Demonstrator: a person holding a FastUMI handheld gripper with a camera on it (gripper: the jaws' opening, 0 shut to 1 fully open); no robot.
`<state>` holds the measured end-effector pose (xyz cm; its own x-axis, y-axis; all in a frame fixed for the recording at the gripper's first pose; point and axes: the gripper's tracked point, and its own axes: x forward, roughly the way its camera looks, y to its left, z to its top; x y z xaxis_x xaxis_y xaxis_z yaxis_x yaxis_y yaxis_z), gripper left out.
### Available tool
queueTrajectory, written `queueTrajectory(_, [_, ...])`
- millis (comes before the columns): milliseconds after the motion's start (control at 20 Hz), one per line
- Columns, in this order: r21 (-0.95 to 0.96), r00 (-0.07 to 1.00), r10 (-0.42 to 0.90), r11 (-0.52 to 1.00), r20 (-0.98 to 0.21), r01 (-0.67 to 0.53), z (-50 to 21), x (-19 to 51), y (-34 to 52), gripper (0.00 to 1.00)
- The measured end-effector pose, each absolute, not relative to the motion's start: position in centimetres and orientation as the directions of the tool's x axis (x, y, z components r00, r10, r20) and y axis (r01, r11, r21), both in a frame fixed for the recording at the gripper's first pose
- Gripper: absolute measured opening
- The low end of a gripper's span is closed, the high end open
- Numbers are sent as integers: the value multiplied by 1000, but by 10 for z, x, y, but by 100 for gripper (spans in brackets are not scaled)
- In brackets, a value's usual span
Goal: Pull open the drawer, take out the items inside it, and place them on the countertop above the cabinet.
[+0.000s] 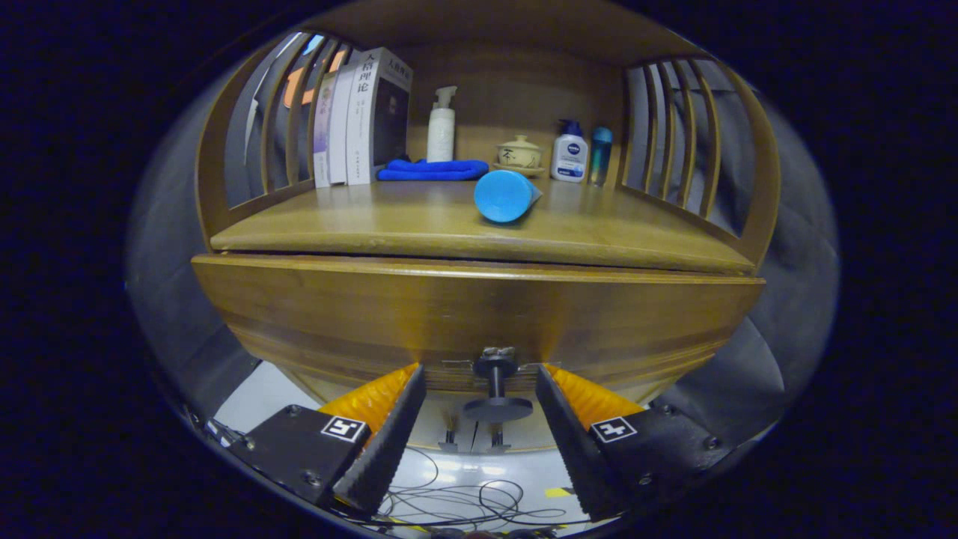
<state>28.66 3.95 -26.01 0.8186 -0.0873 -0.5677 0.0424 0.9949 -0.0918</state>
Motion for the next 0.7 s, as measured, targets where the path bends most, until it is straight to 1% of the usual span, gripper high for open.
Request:
queueTrajectory(200, [-138,818,-122,989,-562,53,-262,289,39,95])
queueTrajectory(450, [-125,846,-78,992,-527,13,-252,277,39,96])
queueTrajectory(700, [-168,909,22,981,-417,-101,-198,234,60,96])
